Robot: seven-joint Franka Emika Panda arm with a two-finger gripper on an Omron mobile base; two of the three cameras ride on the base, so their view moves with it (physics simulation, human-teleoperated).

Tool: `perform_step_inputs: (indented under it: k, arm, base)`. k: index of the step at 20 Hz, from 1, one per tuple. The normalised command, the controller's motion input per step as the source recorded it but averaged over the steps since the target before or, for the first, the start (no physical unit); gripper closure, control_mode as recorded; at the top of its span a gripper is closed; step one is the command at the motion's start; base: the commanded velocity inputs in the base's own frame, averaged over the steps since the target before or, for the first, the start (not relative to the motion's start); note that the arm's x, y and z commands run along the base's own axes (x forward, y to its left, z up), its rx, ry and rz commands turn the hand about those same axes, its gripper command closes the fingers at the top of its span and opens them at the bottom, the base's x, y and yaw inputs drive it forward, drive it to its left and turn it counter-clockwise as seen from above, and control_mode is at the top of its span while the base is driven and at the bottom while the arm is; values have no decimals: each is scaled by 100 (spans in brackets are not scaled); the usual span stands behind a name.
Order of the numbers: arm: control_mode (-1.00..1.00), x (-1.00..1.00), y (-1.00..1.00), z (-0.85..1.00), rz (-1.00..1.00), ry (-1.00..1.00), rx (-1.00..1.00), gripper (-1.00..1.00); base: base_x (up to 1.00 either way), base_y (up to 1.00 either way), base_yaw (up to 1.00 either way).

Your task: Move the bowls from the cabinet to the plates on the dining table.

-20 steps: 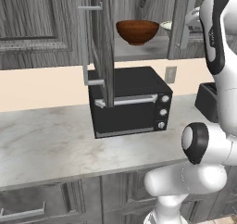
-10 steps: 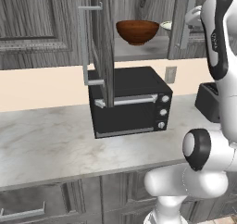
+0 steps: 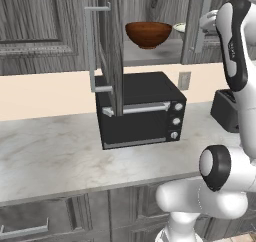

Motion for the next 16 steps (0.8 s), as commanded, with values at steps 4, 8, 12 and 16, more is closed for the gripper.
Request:
perform_step_inputs:
  k: [4,8,12,16]
  arm:
    - [-100,14,0,-6,0,0,0,-100]
    - [-100,25,0,-7,0,1,0,-100]
    - [-100,26,0,-11,0,0,0,-100]
    - [-100,30,0,-4,0,0,0,-100]
  base:
    - [0,0,0]
    - [0,0,0]
    - [0,0,0]
    - [0,0,0]
